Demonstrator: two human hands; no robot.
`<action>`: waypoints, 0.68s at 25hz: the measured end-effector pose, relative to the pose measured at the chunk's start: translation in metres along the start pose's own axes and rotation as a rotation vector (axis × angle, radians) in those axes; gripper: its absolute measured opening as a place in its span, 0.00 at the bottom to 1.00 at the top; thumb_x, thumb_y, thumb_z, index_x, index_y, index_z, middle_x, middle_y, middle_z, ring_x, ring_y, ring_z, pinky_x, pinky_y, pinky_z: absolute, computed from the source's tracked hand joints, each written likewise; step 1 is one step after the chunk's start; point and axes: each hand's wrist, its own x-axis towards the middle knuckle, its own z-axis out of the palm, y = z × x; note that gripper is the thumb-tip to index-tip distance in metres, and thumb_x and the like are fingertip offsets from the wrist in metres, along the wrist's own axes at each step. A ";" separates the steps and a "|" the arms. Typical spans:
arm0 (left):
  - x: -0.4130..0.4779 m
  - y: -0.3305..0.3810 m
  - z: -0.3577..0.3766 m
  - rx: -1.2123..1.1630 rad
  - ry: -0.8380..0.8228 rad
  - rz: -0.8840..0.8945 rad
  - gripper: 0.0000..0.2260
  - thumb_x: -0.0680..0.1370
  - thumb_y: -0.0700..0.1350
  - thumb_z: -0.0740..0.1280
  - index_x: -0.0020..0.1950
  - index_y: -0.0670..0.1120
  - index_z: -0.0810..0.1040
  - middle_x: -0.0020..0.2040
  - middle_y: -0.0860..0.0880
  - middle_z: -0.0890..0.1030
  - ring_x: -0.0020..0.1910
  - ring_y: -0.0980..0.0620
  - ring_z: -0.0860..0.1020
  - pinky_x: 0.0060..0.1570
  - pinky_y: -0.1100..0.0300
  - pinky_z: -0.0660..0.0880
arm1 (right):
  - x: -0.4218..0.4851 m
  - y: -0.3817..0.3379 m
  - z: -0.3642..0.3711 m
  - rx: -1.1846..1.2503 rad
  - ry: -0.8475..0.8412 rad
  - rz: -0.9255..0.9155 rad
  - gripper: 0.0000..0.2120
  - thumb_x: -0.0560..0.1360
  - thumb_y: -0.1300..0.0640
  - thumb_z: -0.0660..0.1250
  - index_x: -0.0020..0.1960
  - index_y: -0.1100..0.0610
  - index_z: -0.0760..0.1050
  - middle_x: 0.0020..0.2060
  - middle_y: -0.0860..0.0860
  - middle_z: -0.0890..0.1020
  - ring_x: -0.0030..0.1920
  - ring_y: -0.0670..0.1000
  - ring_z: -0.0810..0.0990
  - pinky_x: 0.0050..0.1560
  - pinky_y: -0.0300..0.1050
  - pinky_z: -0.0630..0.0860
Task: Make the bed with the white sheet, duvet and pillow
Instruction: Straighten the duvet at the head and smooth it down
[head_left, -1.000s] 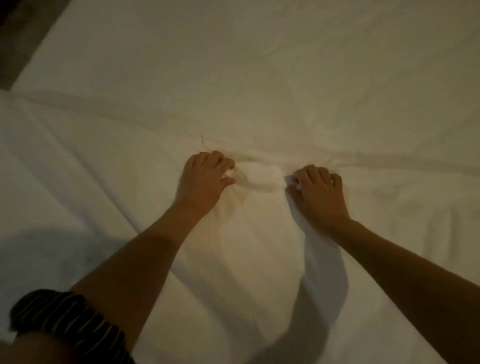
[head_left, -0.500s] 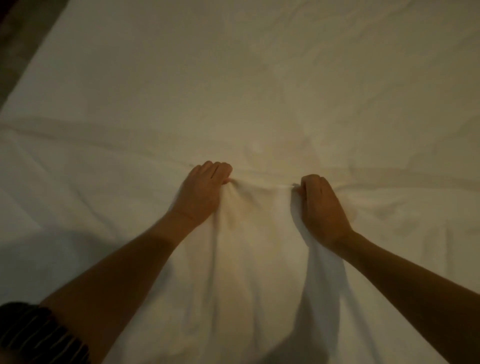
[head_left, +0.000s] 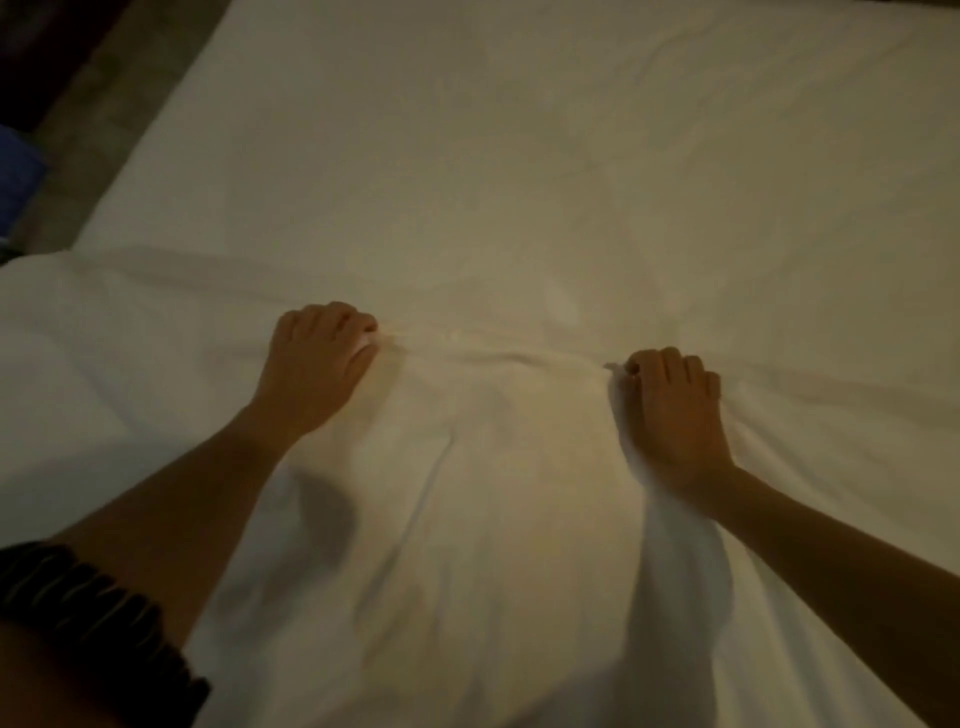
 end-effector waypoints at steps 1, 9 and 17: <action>-0.005 -0.022 -0.006 0.023 -0.019 -0.086 0.18 0.78 0.53 0.54 0.57 0.44 0.76 0.52 0.41 0.77 0.48 0.39 0.75 0.49 0.48 0.66 | 0.005 -0.022 -0.002 0.022 -0.003 -0.032 0.12 0.76 0.53 0.56 0.47 0.59 0.75 0.40 0.57 0.76 0.38 0.59 0.75 0.41 0.49 0.66; -0.005 -0.141 0.014 -0.103 -0.047 0.015 0.17 0.78 0.54 0.55 0.47 0.46 0.79 0.42 0.46 0.80 0.40 0.44 0.78 0.46 0.52 0.62 | 0.062 -0.207 0.062 0.096 -0.125 -0.008 0.20 0.74 0.46 0.51 0.49 0.57 0.76 0.41 0.55 0.78 0.41 0.59 0.77 0.42 0.50 0.69; 0.031 -0.162 -0.002 -0.256 0.206 0.161 0.18 0.80 0.47 0.54 0.36 0.43 0.76 0.31 0.46 0.76 0.30 0.45 0.76 0.24 0.58 0.67 | 0.091 -0.231 0.039 0.194 0.073 0.091 0.14 0.76 0.55 0.53 0.39 0.62 0.71 0.30 0.57 0.72 0.31 0.55 0.68 0.36 0.47 0.64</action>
